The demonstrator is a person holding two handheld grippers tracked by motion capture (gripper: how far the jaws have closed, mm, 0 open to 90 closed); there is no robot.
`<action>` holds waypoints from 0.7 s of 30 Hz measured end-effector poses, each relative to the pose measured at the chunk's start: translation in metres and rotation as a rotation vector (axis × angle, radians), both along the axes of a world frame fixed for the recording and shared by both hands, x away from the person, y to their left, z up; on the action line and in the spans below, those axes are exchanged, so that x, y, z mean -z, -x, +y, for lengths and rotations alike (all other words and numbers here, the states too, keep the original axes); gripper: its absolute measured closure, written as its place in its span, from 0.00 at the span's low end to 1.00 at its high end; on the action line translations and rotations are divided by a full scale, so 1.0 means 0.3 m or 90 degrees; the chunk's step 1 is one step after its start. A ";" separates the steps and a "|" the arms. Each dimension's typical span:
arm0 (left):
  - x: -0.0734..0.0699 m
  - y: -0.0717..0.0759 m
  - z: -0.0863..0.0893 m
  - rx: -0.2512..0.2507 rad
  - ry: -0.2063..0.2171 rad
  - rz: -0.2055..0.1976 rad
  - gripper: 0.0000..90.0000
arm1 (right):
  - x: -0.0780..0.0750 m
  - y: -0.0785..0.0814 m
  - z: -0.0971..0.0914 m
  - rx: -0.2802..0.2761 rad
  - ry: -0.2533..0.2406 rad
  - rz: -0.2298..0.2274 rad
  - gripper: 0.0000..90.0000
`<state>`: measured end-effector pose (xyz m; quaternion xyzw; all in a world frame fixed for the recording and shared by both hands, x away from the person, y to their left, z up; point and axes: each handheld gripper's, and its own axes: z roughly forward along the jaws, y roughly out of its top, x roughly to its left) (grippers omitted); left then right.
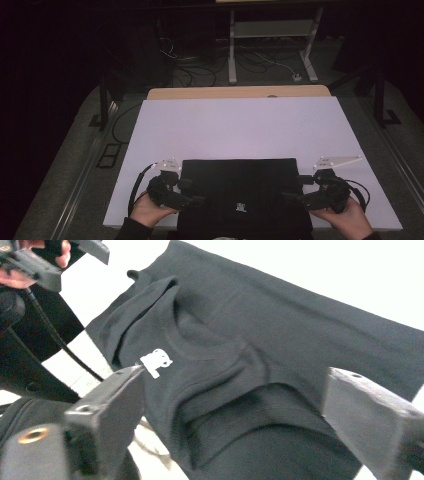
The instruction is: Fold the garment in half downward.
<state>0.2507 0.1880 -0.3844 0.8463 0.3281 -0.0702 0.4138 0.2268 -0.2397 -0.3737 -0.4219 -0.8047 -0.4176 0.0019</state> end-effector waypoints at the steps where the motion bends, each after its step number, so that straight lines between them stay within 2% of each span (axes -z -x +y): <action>1: 0.000 -0.005 0.003 0.006 0.002 0.007 0.17 | -0.003 -0.004 -0.010 0.004 0.000 0.001 0.09; 6: -0.010 -0.027 0.007 0.008 -0.017 0.011 0.08 | -0.011 -0.030 -0.049 0.003 0.001 0.008 0.02; 9: -0.023 -0.042 0.006 0.011 -0.028 0.009 0.01 | -0.017 -0.047 -0.062 0.005 -0.014 0.018 0.00; 12: -0.034 -0.057 0.006 0.007 -0.022 0.012 0.00 | -0.026 -0.059 -0.066 -0.001 -0.017 0.015 0.00; 17: -0.047 -0.073 0.006 0.010 -0.025 0.007 0.00 | -0.040 -0.082 -0.073 0.009 -0.016 0.010 0.00; 21: -0.048 -0.084 0.014 0.001 -0.012 0.004 0.00 | -0.052 -0.104 -0.081 0.002 -0.014 0.008 0.00</action>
